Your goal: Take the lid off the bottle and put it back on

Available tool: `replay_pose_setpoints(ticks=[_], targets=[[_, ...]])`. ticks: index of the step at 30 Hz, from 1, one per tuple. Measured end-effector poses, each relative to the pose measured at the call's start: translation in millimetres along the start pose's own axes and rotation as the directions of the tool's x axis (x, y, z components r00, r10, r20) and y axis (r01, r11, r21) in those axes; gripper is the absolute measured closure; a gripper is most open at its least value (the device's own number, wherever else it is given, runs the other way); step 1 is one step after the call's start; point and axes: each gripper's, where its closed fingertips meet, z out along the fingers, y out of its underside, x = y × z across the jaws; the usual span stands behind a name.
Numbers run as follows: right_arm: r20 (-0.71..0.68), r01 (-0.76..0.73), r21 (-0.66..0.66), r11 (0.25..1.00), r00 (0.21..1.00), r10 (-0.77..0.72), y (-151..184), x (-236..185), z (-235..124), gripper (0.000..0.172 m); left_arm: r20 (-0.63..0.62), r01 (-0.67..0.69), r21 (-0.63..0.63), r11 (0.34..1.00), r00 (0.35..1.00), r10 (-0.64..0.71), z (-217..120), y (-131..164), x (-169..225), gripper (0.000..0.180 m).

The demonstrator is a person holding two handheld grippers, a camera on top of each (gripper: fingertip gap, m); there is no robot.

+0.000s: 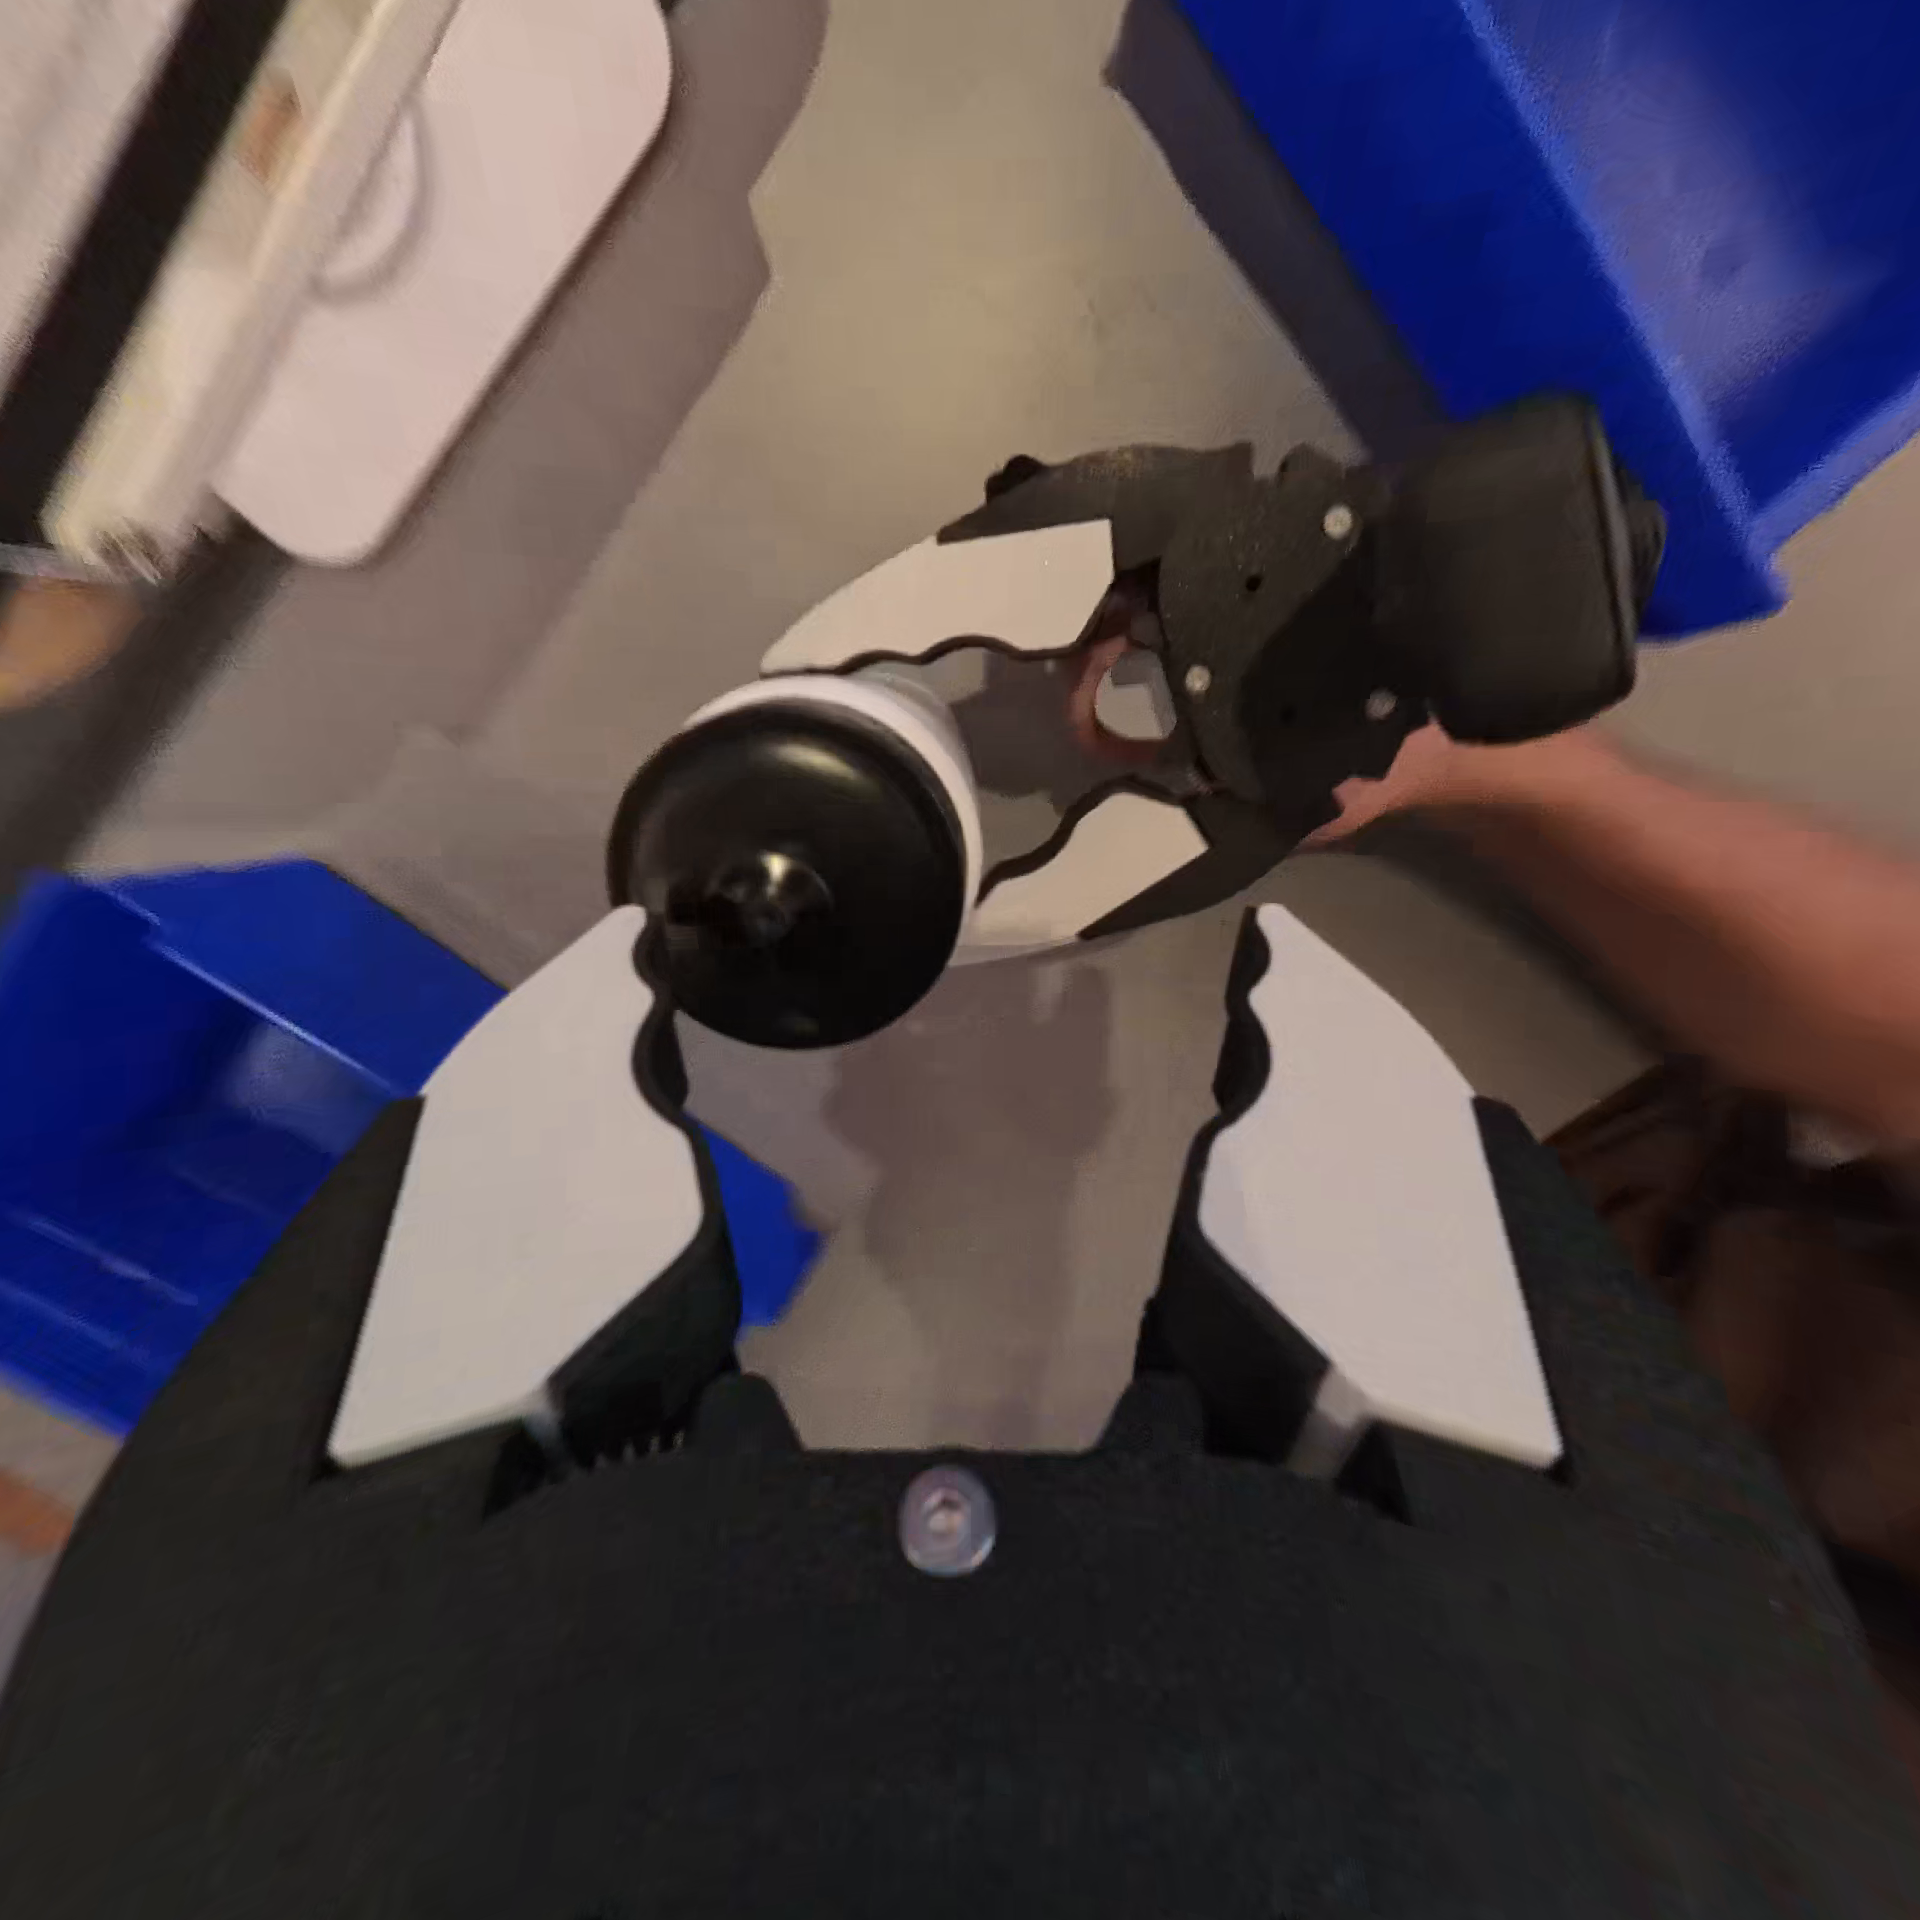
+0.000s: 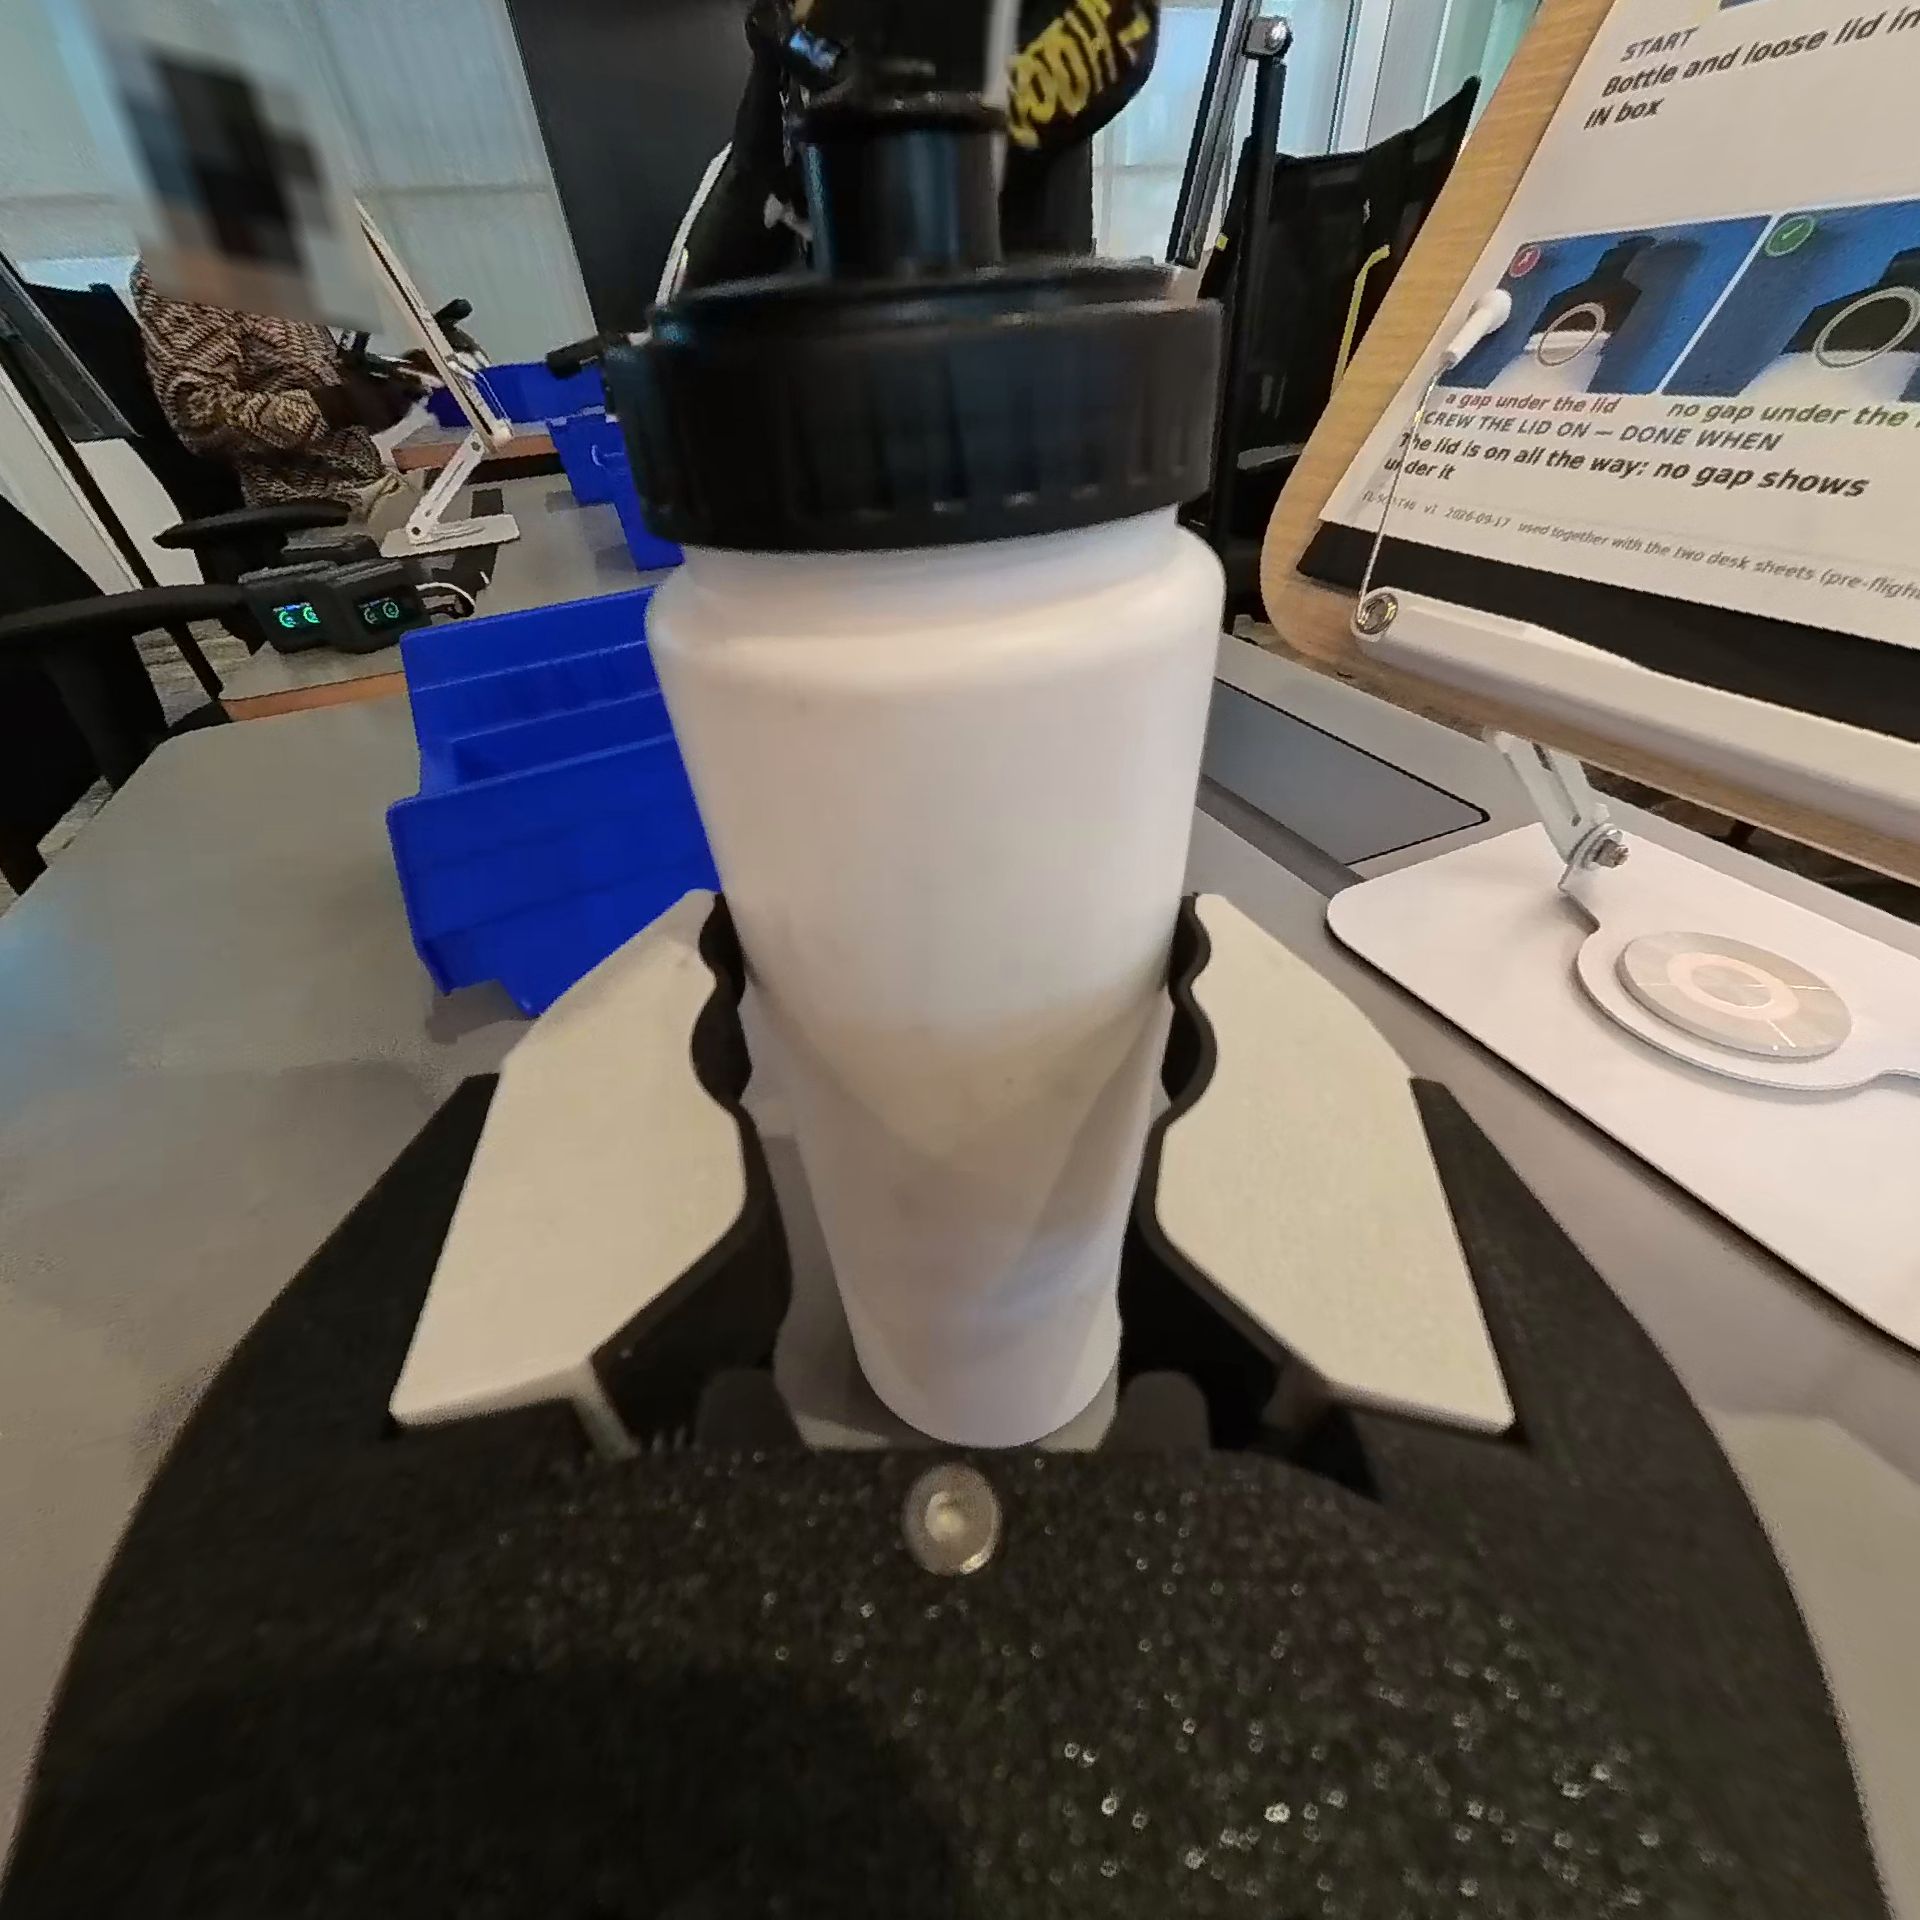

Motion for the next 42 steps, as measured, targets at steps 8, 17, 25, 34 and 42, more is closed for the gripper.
replay_pose_setpoints(ticks=[8, 17, 25, 34, 42], targets=[[0.000, -0.003, -0.008, 1.000, 1.000, 0.003, 0.9, -0.4, -0.7, 0.093, 0.044, 0.272, 0.071, 0.960, 0.960, -0.275, 10.9, -9.8, -30.0, 0.091], [0.000, -0.002, -0.010, 1.000, 1.000, 0.002, 1.4, -0.4, -0.8, 0.093, 0.088, 0.157, 0.014, 0.988, 0.984, -0.158, 13.7, -10.0, -29.6, 0.113], [-0.002, 0.005, -0.014, 1.000, 1.000, -0.005, 1.8, -0.6, -0.5, 0.093, -0.005, -0.358, -0.115, 0.927, 0.933, 0.360, 13.4, -7.0, -25.2, 0.114], [-0.006, 0.013, -0.020, 1.000, 1.000, -0.013, 2.1, -0.7, 0.2, 0.093, -0.052, -0.783, -0.271, 0.560, 0.593, 0.804, 11.8, -3.5, -22.1, 0.116], [-0.004, -0.003, 0.007, 1.000, 1.000, 0.003, 1.4, 1.8, 1.1, 0.093, -0.048, -0.931, -0.354, 0.085, 0.109, 0.993, 9.8, -3.9, -18.2, 0.121]])
